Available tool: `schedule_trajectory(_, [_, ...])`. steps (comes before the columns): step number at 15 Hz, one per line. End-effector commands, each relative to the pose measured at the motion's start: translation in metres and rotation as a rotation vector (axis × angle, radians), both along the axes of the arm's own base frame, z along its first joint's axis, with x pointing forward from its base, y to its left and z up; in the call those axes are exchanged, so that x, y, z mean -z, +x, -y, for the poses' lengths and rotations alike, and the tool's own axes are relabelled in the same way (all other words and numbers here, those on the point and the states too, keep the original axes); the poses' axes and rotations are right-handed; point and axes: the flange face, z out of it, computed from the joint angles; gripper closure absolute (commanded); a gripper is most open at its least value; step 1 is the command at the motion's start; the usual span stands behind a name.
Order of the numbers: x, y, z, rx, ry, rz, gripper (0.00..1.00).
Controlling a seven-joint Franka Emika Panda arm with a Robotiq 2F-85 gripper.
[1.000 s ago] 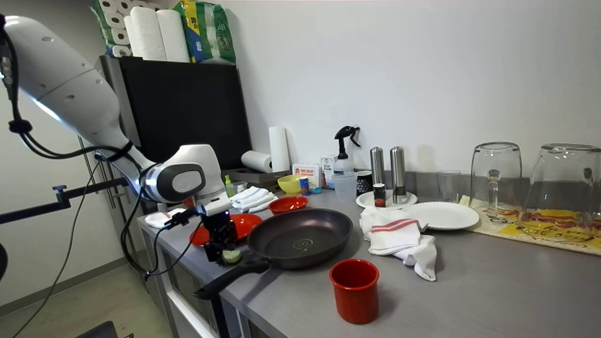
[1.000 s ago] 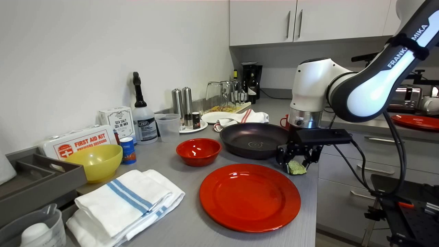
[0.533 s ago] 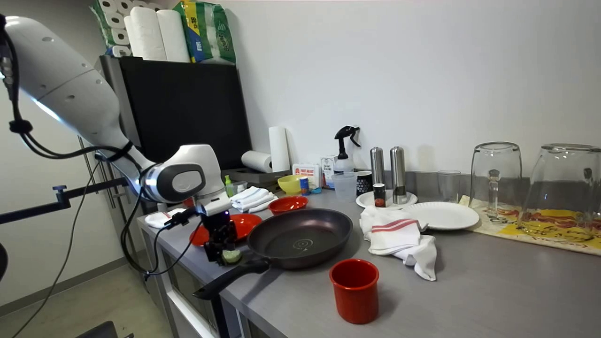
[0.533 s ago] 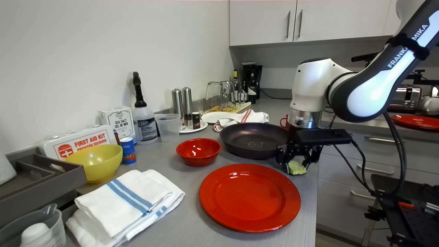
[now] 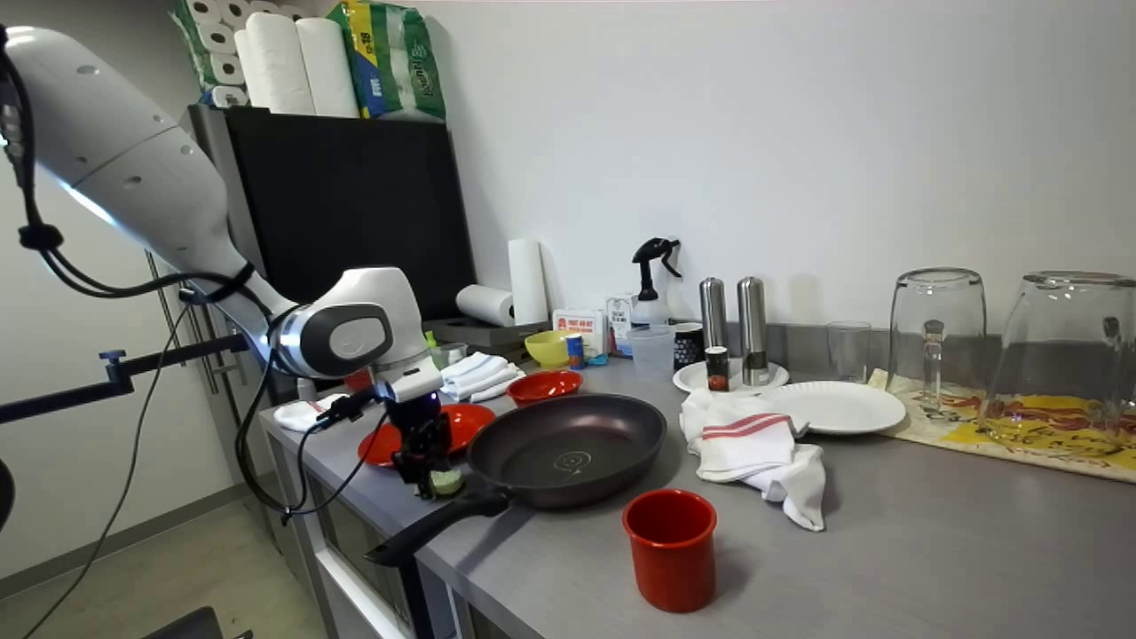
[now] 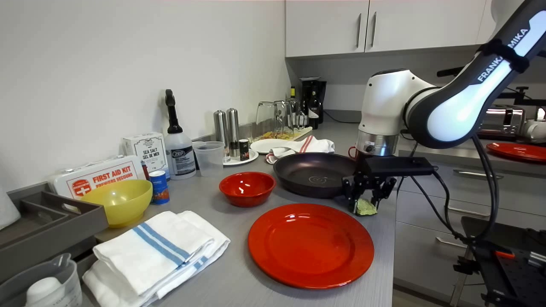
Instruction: Wipe the pan with the sponge
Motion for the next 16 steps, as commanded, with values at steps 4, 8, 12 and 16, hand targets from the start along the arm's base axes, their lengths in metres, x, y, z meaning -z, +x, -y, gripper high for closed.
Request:
schedule_trajectory(4, [-0.021, 0.007, 0.003, -0.007, -0.010, 0.017, 0.72])
schedule_trajectory(8, [-0.045, 0.008, 0.000, -0.019, -0.024, 0.036, 0.72])
schedule_trajectory(12, [-0.092, -0.001, -0.003, -0.028, -0.050, 0.040, 0.72])
schedule_trajectory(16, [-0.158, -0.017, -0.005, -0.045, -0.106, 0.056, 0.72])
